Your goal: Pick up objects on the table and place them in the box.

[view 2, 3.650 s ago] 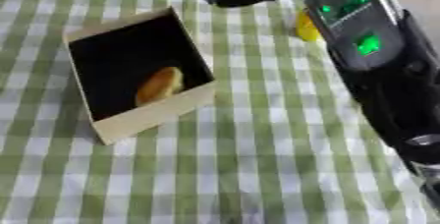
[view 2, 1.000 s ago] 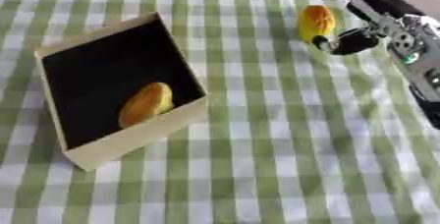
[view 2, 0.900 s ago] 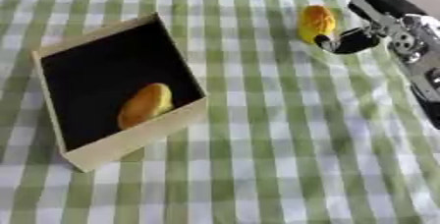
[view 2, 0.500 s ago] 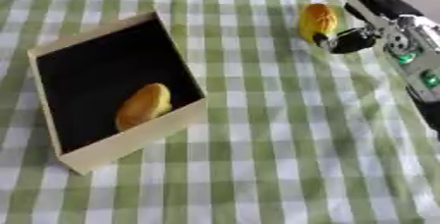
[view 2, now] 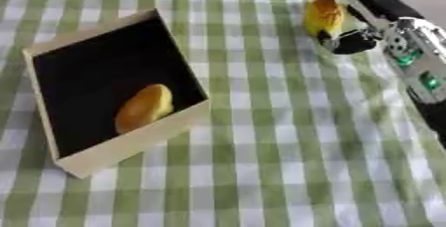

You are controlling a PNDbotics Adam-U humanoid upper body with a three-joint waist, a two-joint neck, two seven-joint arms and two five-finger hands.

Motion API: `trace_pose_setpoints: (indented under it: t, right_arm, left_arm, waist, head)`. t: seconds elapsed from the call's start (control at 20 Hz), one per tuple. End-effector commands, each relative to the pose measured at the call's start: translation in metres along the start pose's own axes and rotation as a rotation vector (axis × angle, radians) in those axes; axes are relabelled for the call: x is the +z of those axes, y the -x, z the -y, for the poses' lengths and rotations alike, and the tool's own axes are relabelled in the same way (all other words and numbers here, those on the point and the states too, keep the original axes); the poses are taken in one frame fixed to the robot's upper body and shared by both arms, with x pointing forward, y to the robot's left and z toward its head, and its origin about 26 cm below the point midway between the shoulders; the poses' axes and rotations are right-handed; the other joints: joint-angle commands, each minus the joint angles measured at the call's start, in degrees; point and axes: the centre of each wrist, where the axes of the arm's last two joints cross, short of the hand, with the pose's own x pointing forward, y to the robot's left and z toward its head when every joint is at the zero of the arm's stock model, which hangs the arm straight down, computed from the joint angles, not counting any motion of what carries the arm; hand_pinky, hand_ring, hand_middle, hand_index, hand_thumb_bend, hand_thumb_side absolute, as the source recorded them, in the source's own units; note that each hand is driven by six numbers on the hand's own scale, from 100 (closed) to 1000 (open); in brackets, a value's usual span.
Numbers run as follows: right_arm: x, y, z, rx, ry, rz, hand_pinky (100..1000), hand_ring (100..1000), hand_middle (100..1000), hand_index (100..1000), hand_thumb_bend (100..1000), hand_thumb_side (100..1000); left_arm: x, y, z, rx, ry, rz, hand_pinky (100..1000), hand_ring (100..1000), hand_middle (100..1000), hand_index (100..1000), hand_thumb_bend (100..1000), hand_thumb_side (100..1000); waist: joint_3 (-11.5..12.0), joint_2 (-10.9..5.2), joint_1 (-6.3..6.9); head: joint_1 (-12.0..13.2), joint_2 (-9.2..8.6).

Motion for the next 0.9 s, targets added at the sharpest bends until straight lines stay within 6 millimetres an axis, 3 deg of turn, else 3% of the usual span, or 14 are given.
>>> trace_pose_setpoints:
  t: [0.05, 0.45, 0.75, 0.9]
  right_arm:
    - [-0.001, 0.005, 0.015, 0.044, 0.028, -0.025, 921, 919, 799, 900, 272, 145]
    - [-0.002, 0.0, 0.014, 0.008, 0.026, -0.003, 910, 894, 638, 752, 100, 155]
    - [0.002, -0.001, 0.014, -0.024, 0.055, 0.004, 905, 878, 574, 708, 100, 137]
    - [0.006, -0.009, 0.022, -0.05, 0.105, 0.033, 894, 829, 502, 663, 100, 100]
  left_arm:
    - [-0.006, -0.005, -0.001, -0.008, 0.017, 0.026, 778, 732, 807, 854, 100, 699]
    - [-0.006, -0.005, -0.001, -0.004, 0.018, 0.027, 778, 733, 807, 853, 100, 697]
    - [-0.007, -0.005, 0.0, -0.001, 0.022, 0.025, 778, 735, 808, 853, 100, 696]
    - [-0.007, -0.005, -0.001, 0.001, 0.02, 0.023, 778, 736, 807, 853, 100, 693]
  waist:
    - [0.0, -1.14, 0.03]
    - [-0.4, -1.18, 0.35]
    - [-1.0, -1.51, 0.49]
    - [-1.4, -2.04, 0.52]
  head:
    - [-0.4, -0.84]
    - [-0.5, -0.25]
    - [-0.3, 0.23]
    - [-0.1, 0.65]
